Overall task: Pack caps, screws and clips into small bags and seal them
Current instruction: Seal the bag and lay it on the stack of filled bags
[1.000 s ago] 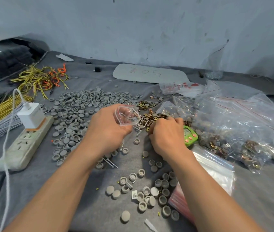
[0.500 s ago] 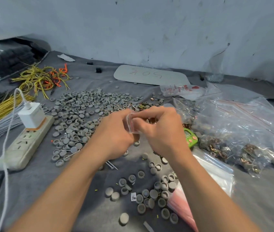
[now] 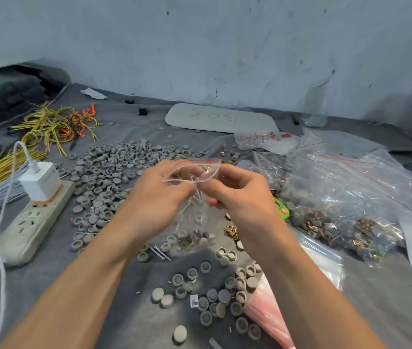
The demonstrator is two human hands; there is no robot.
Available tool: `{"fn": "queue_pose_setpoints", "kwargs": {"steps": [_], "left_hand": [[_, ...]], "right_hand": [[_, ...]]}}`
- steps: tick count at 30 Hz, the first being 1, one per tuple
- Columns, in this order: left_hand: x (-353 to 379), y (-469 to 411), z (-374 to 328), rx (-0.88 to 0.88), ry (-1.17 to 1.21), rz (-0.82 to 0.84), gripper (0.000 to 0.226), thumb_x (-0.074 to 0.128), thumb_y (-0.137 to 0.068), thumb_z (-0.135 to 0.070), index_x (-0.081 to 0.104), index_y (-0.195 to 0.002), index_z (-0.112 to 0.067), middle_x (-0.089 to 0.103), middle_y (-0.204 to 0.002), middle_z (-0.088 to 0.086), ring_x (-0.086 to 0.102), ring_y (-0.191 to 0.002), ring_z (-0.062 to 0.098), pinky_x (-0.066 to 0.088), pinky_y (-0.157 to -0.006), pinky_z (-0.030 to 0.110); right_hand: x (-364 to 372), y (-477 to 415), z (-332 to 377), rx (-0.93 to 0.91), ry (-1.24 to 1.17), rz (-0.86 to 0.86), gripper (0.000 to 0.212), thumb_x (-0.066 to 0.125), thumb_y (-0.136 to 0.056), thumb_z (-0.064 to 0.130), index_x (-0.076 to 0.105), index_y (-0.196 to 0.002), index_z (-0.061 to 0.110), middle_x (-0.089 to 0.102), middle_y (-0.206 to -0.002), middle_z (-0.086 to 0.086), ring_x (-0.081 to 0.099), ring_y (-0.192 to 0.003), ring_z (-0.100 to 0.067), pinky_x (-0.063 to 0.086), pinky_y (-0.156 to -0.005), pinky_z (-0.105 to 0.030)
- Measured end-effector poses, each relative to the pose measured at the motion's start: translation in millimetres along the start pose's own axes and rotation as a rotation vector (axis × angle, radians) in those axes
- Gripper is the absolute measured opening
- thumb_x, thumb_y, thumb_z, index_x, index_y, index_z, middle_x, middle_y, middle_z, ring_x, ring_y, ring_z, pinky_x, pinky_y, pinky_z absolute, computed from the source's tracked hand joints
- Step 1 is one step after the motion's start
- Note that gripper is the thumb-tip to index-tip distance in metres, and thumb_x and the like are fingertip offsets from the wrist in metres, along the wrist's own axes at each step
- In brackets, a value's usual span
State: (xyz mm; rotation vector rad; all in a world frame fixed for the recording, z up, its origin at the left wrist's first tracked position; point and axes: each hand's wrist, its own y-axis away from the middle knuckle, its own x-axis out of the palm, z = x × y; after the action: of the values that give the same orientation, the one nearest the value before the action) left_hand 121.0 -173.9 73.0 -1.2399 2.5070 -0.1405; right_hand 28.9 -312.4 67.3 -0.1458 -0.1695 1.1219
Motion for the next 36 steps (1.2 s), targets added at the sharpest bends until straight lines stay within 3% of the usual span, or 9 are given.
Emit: {"fn": "queue_pose_setpoints", "kwargs": {"steps": [3,5,11,17,20,25,29,33,36], "left_hand": [[-3.9,-1.0,5.6,-0.088,-0.001,-0.11,0.031,0.08,-0.083,-0.005,0.077,-0.101,-0.031,0.078,-0.085,-0.008,0.07,-0.07,0.002,0.053,-0.064,0.02],[-7.7,-0.1,4.7,-0.112,0.082,-0.148,0.031,0.086,-0.076,-0.003,0.077,-0.096,-0.024,0.077,-0.075,0.0,0.068,-0.061,0.007,0.051,-0.056,0.017],[-13.1,-1.7,-0.3,-0.156,0.193,-0.195,0.008,0.082,-0.079,-0.004,0.079,-0.084,-0.009,0.076,-0.07,0.01,0.069,-0.059,0.011,0.051,-0.054,0.015],[-16.7,-1.1,-0.6,-0.155,0.189,-0.186,0.019,0.085,-0.066,-0.013,0.079,-0.083,-0.01,0.077,-0.074,0.014,0.073,-0.062,0.015,0.052,-0.054,0.017],[-16.2,-0.7,-0.8,-0.154,0.202,-0.187,0.023,0.084,-0.059,-0.015,0.079,-0.081,-0.011,0.077,-0.075,0.013,0.073,-0.061,0.016,0.052,-0.053,0.018],[-14.0,-1.9,-1.9,-0.187,0.167,-0.215,0.018,0.085,-0.071,-0.002,0.081,-0.083,-0.014,0.077,-0.073,0.013,0.072,-0.058,0.018,0.053,-0.053,0.019],[-11.0,-3.4,-1.9,-0.195,0.19,-0.257,0.03,0.081,-0.076,0.007,0.08,-0.095,-0.017,0.075,-0.068,0.011,0.069,-0.058,0.015,0.052,-0.058,0.017],[-8.0,-1.6,3.5,-0.188,0.184,-0.186,0.036,0.079,-0.083,0.0,0.075,-0.111,-0.022,0.071,-0.067,0.001,0.067,-0.066,0.008,0.049,-0.073,0.018],[-5.5,-2.1,4.2,-0.2,0.181,-0.203,0.03,0.081,-0.083,-0.005,0.076,-0.107,-0.021,0.072,-0.068,0.001,0.068,-0.065,0.006,0.05,-0.064,0.014]], "right_hand": [[-4.6,-0.7,-1.1,0.063,-0.015,-0.126,0.015,0.079,-0.082,0.0,0.079,-0.078,0.014,0.073,-0.076,-0.003,0.06,-0.062,-0.006,0.047,-0.058,-0.02],[-8.3,0.3,0.3,0.08,-0.006,-0.146,0.016,0.082,-0.08,0.003,0.079,-0.075,0.018,0.073,-0.073,0.0,0.063,-0.064,-0.007,0.047,-0.057,-0.018],[-16.8,-0.9,4.0,0.15,-0.115,-0.144,0.013,0.08,-0.086,0.012,0.081,-0.074,0.019,0.066,-0.073,0.0,0.05,-0.065,-0.01,0.043,-0.069,-0.026],[-21.5,-2.8,4.8,0.171,-0.097,-0.208,0.018,0.08,-0.085,0.008,0.081,-0.069,0.015,0.067,-0.069,-0.005,0.05,-0.063,-0.013,0.045,-0.06,-0.024],[-24.4,-3.8,4.3,0.173,-0.072,-0.217,0.019,0.081,-0.085,0.008,0.082,-0.068,0.017,0.071,-0.068,-0.004,0.059,-0.062,-0.01,0.045,-0.063,-0.025],[-27.0,-6.4,3.1,0.161,-0.071,-0.272,0.021,0.082,-0.083,0.005,0.08,-0.065,0.016,0.071,-0.066,-0.005,0.059,-0.059,-0.011,0.046,-0.059,-0.02],[-21.9,-7.0,1.0,0.174,-0.11,-0.303,0.022,0.079,-0.085,0.0,0.076,-0.066,0.012,0.068,-0.064,-0.006,0.056,-0.057,-0.011,0.047,-0.057,-0.02],[-20.3,-5.6,0.5,0.162,-0.097,-0.235,0.02,0.073,-0.091,0.003,0.075,-0.074,0.013,0.065,-0.068,-0.005,0.055,-0.057,-0.009,0.046,-0.056,-0.018],[-18.6,-5.1,-1.2,0.14,-0.027,-0.199,0.013,0.075,-0.091,0.008,0.076,-0.079,0.013,0.067,-0.069,-0.002,0.056,-0.056,-0.006,0.046,-0.055,-0.015]]}}
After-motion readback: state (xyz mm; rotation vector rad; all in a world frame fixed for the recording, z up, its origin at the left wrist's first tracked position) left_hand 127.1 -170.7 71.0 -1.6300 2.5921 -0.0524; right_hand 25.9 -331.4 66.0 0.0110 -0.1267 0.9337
